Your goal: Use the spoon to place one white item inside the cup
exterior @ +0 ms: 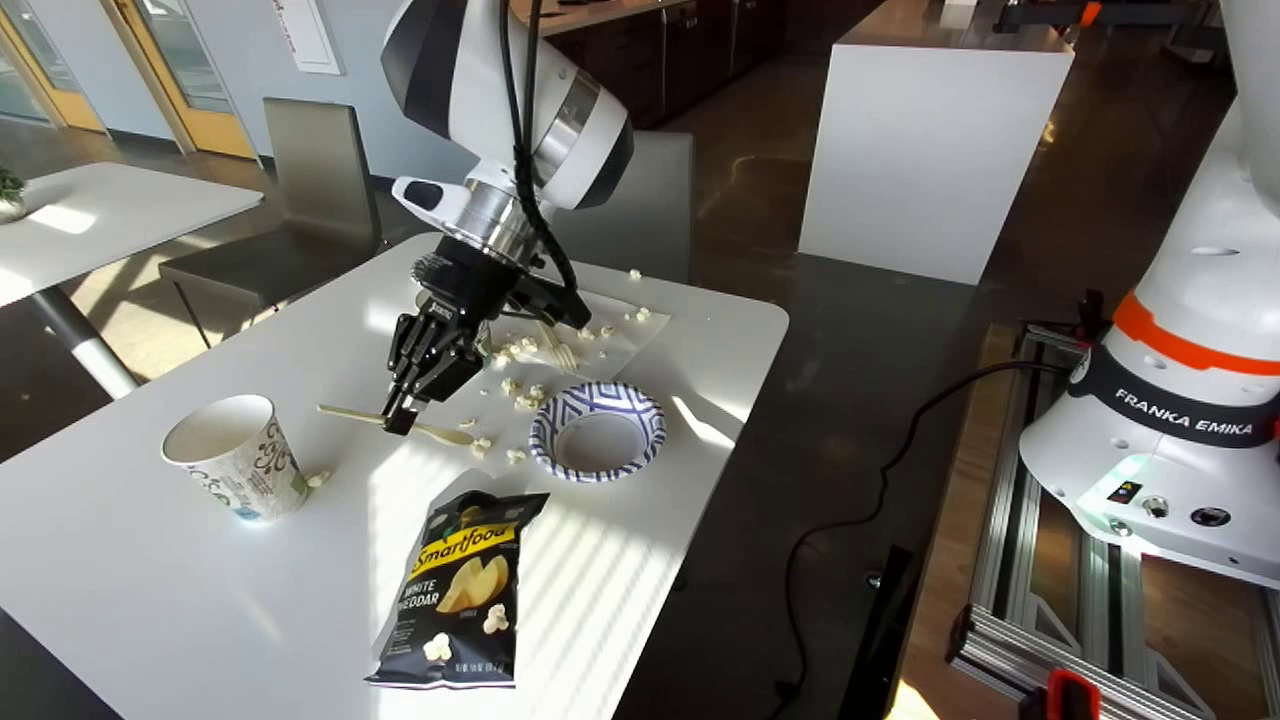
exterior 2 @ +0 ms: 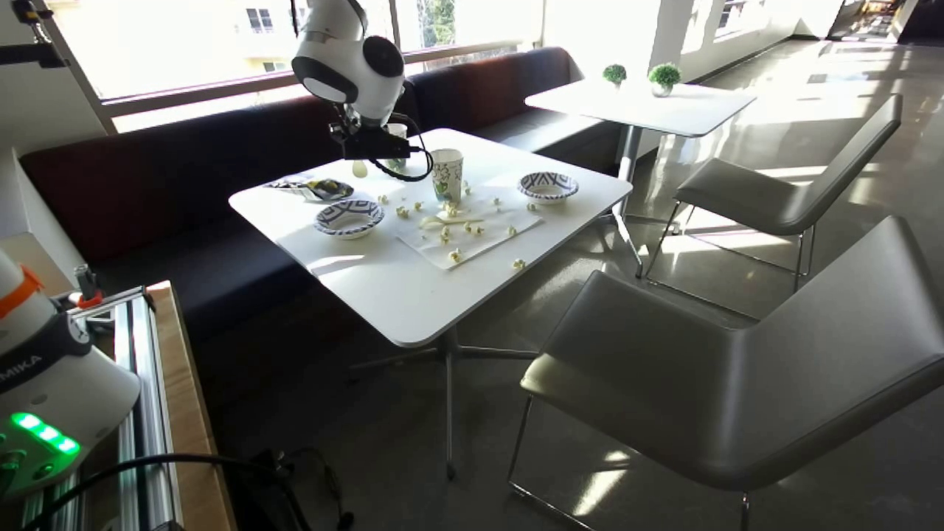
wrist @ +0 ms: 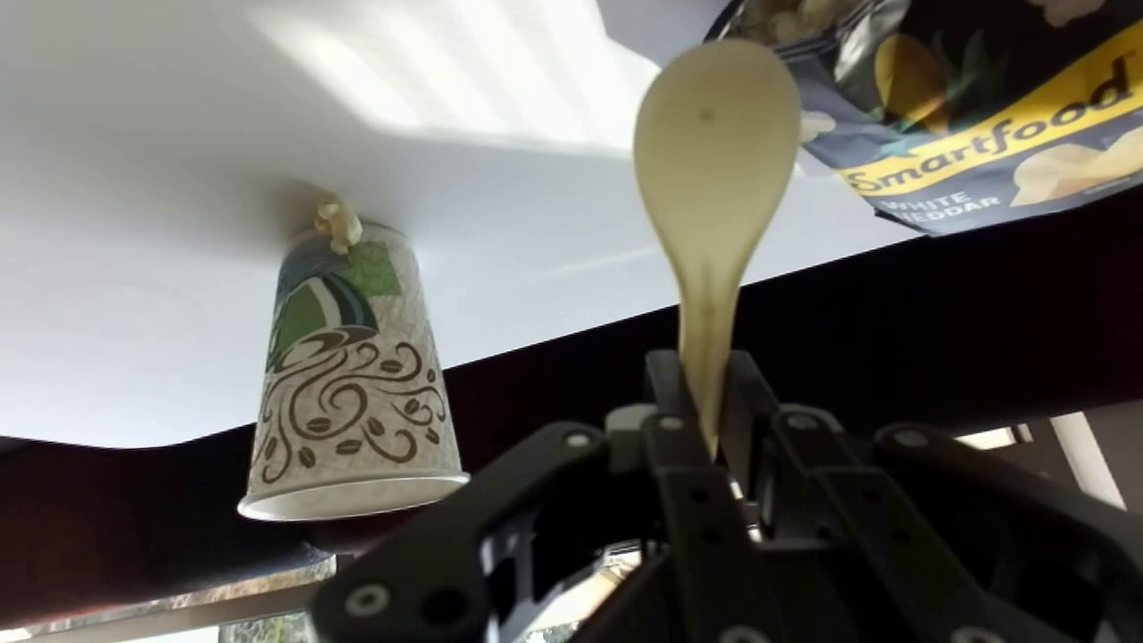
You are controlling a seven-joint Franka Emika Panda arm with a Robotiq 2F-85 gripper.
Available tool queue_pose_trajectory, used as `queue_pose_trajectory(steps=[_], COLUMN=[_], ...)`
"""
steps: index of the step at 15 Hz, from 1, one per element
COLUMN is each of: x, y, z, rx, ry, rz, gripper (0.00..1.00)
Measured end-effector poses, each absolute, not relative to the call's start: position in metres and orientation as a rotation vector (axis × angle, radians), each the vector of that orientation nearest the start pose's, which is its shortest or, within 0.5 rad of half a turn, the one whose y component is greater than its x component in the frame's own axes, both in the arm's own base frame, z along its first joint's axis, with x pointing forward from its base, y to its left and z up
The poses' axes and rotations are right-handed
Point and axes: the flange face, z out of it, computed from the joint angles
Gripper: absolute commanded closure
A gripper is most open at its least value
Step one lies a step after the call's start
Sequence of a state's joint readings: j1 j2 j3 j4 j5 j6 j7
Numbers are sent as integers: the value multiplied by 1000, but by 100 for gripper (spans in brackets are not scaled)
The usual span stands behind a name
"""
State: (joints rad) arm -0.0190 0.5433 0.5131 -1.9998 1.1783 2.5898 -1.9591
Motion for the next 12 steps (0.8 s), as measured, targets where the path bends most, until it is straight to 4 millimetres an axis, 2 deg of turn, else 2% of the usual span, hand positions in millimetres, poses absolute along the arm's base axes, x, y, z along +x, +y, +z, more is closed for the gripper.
queue_pose_trajectory(steps=[5,12], x=[551,550], y=[259,257], z=[191,173], rx=[-1887,-1904], ry=[-1428,-1425], rz=[-826,-916], gripper=[97,97])
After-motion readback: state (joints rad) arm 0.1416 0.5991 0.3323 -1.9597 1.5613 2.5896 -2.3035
